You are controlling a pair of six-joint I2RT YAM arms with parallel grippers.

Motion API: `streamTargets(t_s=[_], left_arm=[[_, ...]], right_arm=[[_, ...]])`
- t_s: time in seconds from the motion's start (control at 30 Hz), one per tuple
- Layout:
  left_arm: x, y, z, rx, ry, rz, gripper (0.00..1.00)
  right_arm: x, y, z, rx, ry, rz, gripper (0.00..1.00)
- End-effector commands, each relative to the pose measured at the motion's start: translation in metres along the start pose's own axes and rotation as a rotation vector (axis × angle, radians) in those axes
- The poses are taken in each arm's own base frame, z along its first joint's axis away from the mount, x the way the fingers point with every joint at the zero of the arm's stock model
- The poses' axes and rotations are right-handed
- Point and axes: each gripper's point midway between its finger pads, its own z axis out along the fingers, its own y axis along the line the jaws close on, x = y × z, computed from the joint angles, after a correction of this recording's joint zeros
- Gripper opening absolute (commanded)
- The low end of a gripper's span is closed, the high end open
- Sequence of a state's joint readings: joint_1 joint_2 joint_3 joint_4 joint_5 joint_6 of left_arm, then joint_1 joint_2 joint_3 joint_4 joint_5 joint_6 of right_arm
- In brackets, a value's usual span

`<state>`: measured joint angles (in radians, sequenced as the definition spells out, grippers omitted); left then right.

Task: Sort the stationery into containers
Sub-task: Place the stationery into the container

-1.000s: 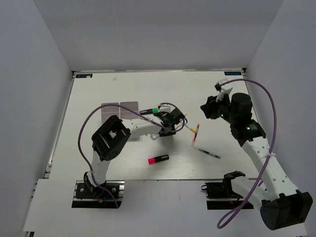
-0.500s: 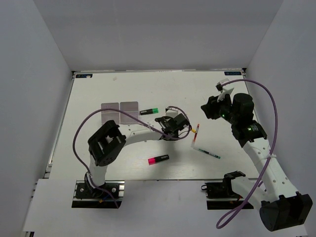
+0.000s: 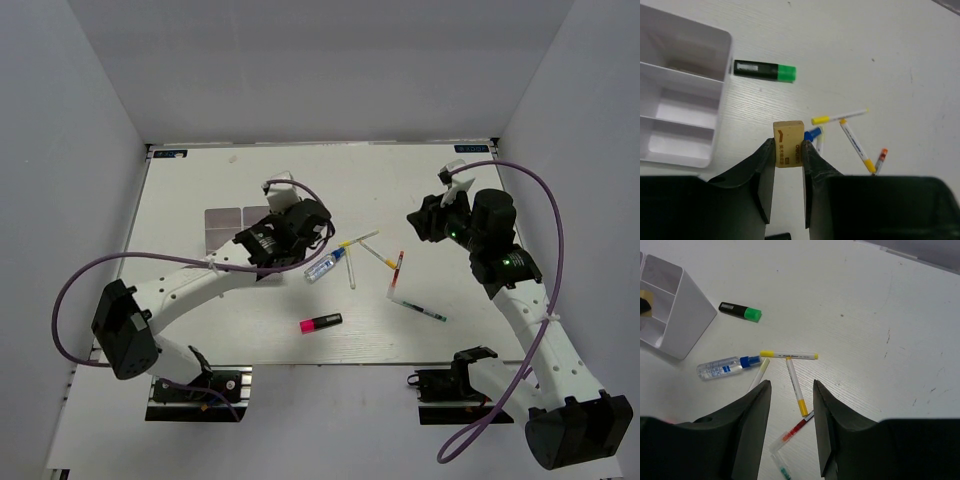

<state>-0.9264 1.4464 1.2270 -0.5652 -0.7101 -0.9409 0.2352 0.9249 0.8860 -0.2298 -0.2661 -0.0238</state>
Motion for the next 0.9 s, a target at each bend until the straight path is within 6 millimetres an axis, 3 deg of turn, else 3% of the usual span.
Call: streamTargets(t_s=[0.0, 0.07, 0.4, 0.57, 0.87], left_arm=[[-0.023, 0.027, 0.011, -0.088, -0.080, -0.063, 0.09], [-0.035, 0.041, 0.020, -0.133, -0.104, -0.086, 0.09], [-0.055, 0.094, 0.060, -0.283, -0.118, -0.123, 0.11], [-0.052, 0.106, 0.075, -0.313, -0.113, -0.123, 0.14], [-0.052, 0.127, 0.086, -0.359, -0.112, -0.142, 0.31]], right_arm=[[-0.010, 0.002, -0.004, -0.009, -0.045, 0.003, 0.45], [-0.011, 0.002, -0.005, -0.009, -0.048, 0.002, 0.45], [-0.009, 0.002, -0.004, -0.014, -0.043, 0.006, 0.45], [-0.008, 0.002, -0.005, -0.017, -0.043, 0.006, 0.45], [-0.008, 0.002, -0.005, -0.019, -0.042, 0.008, 0.45]])
